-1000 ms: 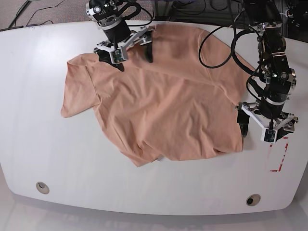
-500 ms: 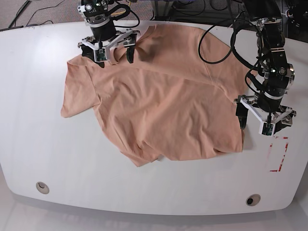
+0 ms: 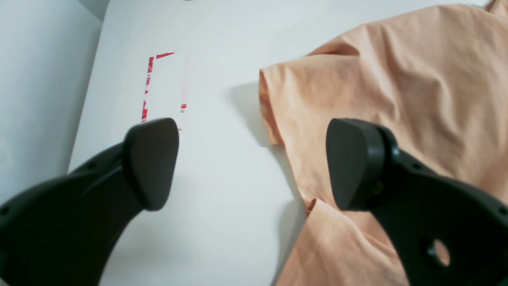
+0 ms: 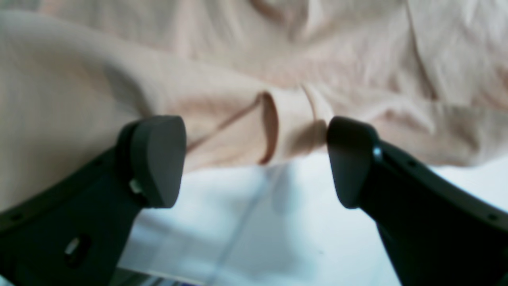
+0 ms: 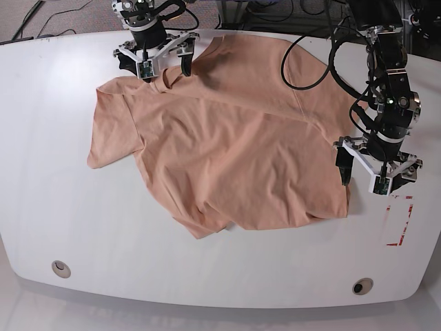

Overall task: Layout the t-shirt on the table in an organized manner, then fold the t-shirt properly
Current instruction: 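Move both open grippers to new spots along the shirt edges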

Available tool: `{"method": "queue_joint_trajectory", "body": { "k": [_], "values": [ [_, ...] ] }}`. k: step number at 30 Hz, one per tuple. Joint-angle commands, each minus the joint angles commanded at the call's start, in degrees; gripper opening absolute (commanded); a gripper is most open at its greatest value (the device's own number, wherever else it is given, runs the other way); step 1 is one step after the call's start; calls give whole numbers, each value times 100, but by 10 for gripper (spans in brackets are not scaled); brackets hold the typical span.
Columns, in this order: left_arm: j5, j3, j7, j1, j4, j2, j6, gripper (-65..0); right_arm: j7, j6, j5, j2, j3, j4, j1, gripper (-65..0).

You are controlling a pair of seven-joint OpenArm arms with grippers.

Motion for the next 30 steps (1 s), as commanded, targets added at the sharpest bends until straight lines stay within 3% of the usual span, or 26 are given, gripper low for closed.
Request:
{"method": "queue_joint_trajectory", "body": {
  "k": [4, 7, 13, 15, 17, 23, 28, 30],
  "values": [
    [0, 0, 0, 0, 0, 0, 0, -94, 0, 0, -18, 0, 0, -105, 9, -120],
    [0, -9, 0, 62, 0, 0, 0, -94, 0, 0, -26, 9, 0, -273, 35, -173],
    [0, -9, 0, 70, 0, 0, 0, -94, 9, 0, -35, 9, 18, -615, 167, -423],
    [0, -9, 0, 123, 0, 0, 0, -94, 0, 0, -44, 97, 18, -659, 176, -561],
    [0, -9, 0, 141, 0, 0, 0, -94, 0, -35, -53, 176, 9, -677, 176, -647],
    [0, -18, 0, 141, 0, 0, 0, -94, -44, -35, -53, 651, 26, -677, 273, -637],
    [0, -18, 0, 149, 0, 0, 0, -94, -422, 18, 0, 1204, 281, -677, 475, -648],
    [0, -18, 0, 149, 0, 0, 0, -94, -510, 123, 0, 1433, 352, -703, 571, -648]
  ]
}}
